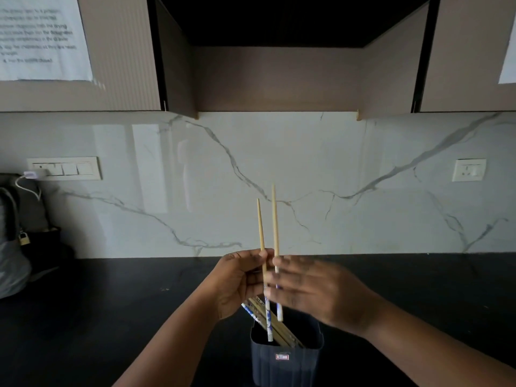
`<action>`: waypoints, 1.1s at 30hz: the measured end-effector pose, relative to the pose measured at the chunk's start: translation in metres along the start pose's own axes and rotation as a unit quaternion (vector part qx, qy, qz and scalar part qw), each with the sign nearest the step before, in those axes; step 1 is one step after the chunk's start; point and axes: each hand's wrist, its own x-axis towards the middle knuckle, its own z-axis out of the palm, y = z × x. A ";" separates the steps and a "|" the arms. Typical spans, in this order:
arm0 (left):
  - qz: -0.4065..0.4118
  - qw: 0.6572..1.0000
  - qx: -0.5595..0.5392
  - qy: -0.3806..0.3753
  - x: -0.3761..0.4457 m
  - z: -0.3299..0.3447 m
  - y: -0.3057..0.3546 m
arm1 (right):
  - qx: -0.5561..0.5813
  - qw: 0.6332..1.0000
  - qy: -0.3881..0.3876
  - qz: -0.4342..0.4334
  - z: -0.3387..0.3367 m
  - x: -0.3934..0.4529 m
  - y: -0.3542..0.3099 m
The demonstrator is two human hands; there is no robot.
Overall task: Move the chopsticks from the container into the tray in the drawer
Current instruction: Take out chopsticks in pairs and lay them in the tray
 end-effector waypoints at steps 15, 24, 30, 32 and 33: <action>-0.003 1.000 0.008 0.019 0.003 0.000 -0.008 | 0.014 0.997 -0.081 0.006 0.030 -0.022 -0.019; 0.019 0.998 0.009 0.061 0.003 0.001 -0.016 | 0.423 0.620 0.060 0.658 0.031 0.010 -0.027; 0.041 0.996 0.005 0.077 0.003 0.005 -0.024 | 0.523 0.448 0.072 0.722 0.045 0.014 -0.034; 0.041 0.996 0.002 0.083 0.003 0.004 -0.026 | 0.520 0.448 0.070 0.724 0.047 0.012 -0.035; 0.040 0.996 0.000 0.085 0.003 0.003 -0.027 | 0.521 0.449 0.066 0.723 0.048 0.011 -0.035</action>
